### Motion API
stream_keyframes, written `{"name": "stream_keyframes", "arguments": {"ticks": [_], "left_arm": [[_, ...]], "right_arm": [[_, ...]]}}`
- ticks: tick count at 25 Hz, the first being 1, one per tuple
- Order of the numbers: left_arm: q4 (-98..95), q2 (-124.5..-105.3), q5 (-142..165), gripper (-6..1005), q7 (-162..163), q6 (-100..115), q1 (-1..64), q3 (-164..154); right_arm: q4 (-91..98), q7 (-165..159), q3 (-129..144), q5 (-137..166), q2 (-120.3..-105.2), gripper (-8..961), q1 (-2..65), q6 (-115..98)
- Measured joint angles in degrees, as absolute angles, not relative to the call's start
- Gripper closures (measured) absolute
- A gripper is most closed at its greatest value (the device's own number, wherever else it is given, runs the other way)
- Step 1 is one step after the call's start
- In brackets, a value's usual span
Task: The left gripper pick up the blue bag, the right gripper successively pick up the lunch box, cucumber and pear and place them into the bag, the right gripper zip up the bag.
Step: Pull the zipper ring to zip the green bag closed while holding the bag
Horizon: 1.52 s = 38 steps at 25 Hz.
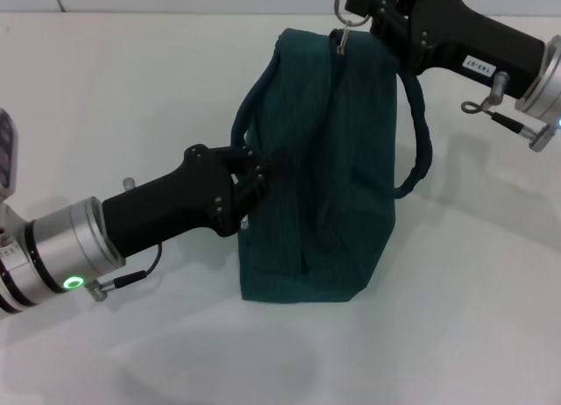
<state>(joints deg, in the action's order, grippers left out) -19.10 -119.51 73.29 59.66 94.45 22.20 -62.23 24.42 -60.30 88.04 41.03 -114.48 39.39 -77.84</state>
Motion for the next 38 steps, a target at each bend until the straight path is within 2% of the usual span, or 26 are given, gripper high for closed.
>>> {"name": "stream_keyframes", "arguments": {"ticks": [24, 38], "left_arm": [[-19.6, -119.35, 72.0, 933, 59.4, 103.5, 20.4, -61.6], [-18.0, -119.6, 69.7, 935, 58.0, 98.1, 18.9, -55.7]], "right_arm": [[23.1, -57.9, 88.4, 41.3, -115.39, 945, 39.6, -65.0], [22.2, -57.7, 88.1, 40.9, -115.85, 945, 37.2, -62.7]]}}
